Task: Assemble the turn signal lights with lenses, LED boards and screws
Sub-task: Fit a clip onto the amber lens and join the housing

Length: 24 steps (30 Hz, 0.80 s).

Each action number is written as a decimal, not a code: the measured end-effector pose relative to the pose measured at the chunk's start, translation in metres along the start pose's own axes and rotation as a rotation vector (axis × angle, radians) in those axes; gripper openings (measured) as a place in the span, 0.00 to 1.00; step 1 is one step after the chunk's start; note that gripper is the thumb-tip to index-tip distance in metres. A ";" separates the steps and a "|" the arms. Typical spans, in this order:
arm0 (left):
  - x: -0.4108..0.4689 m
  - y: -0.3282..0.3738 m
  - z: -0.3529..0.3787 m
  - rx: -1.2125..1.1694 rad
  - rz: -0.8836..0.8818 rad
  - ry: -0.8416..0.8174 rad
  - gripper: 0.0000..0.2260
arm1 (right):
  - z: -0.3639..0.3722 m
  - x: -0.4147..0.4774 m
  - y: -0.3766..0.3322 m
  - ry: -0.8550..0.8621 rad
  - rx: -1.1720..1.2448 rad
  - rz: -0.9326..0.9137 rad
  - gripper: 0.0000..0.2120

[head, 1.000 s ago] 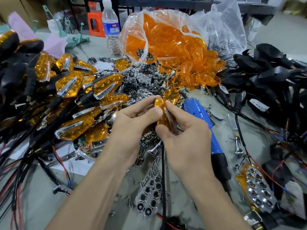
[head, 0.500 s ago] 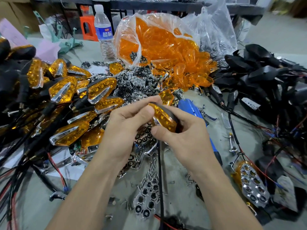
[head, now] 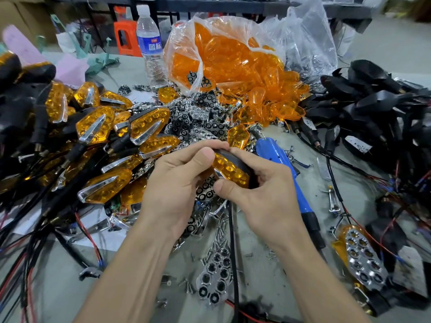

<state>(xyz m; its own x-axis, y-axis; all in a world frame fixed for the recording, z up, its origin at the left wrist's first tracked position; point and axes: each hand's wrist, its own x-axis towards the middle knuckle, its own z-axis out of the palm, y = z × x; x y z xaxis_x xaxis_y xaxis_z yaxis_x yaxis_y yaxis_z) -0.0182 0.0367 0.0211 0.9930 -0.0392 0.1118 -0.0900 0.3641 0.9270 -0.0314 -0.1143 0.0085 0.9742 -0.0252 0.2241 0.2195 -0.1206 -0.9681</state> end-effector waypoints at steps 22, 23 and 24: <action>0.001 -0.005 0.006 -0.038 -0.234 -0.144 0.23 | -0.013 0.000 -0.024 -0.272 0.701 0.523 0.18; 0.001 -0.004 0.006 -0.044 -0.243 -0.157 0.25 | -0.013 0.000 -0.024 -0.304 0.734 0.524 0.17; 0.001 -0.004 0.005 -0.044 -0.249 -0.166 0.26 | -0.014 0.000 -0.023 -0.331 0.748 0.518 0.16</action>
<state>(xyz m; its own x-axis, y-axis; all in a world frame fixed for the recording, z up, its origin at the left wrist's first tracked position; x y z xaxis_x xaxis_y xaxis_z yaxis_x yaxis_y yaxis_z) -0.0171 0.0302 0.0194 0.9576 -0.2824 -0.0566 0.1616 0.3640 0.9173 -0.0374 -0.1254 0.0328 0.8995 0.3969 -0.1829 -0.3769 0.4928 -0.7842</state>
